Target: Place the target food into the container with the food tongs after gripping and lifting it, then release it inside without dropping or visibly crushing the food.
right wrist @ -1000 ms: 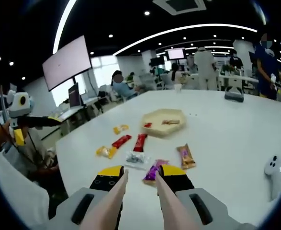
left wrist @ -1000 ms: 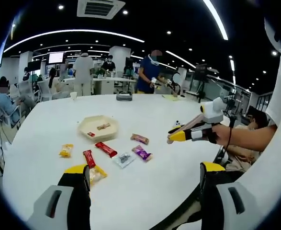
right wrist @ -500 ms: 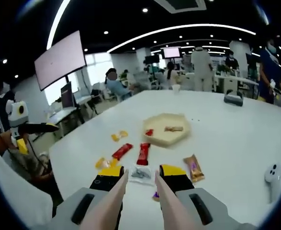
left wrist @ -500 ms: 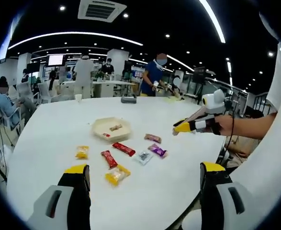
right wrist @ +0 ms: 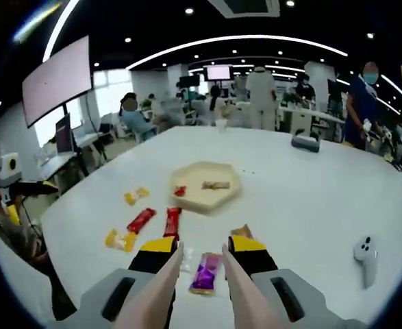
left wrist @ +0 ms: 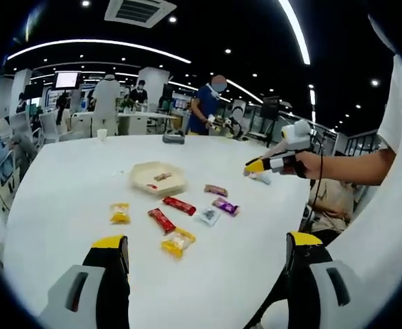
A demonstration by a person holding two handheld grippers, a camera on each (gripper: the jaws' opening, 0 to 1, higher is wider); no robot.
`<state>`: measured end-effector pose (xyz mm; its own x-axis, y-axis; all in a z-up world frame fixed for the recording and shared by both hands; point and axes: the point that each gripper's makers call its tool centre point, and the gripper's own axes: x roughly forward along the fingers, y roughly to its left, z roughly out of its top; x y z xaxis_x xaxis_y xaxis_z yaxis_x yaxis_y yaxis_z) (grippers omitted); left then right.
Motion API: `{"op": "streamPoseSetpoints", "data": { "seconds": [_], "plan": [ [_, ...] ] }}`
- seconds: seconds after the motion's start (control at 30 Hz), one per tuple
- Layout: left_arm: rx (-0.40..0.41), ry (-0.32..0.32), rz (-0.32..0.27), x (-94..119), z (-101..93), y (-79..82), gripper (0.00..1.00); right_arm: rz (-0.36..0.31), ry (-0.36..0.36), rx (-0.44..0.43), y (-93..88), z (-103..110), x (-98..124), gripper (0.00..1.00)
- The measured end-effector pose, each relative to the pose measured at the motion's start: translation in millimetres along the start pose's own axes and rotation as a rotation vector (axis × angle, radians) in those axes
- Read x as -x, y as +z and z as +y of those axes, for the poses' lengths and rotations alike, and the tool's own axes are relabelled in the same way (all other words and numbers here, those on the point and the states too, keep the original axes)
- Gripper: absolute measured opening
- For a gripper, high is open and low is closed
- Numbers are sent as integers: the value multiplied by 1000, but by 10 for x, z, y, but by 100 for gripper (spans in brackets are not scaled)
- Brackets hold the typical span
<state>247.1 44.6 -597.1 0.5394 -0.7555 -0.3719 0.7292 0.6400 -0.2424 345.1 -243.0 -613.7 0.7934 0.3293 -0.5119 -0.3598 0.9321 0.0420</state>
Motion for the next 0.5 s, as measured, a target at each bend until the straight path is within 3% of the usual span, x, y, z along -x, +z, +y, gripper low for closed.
{"op": "streamPoseSetpoints", "data": {
  "seconds": [0.13,0.17,0.27,0.33,0.5],
  "plan": [
    [11,19,-24,-108,76,38,96,46,-13,16,-69,-228,-230,29],
    [33,37,4,-152,71,8,96,66,5,37,-93,-250,-297,29],
    [25,33,-4,-252,-1,59,95,76,15,68,-126,-332,-457,29],
    [19,59,28,-283,0,61,95,91,30,76,-187,-383,-585,29],
    [71,127,-10,-320,21,215,95,134,64,150,-380,-487,-797,29]
  ]
}}
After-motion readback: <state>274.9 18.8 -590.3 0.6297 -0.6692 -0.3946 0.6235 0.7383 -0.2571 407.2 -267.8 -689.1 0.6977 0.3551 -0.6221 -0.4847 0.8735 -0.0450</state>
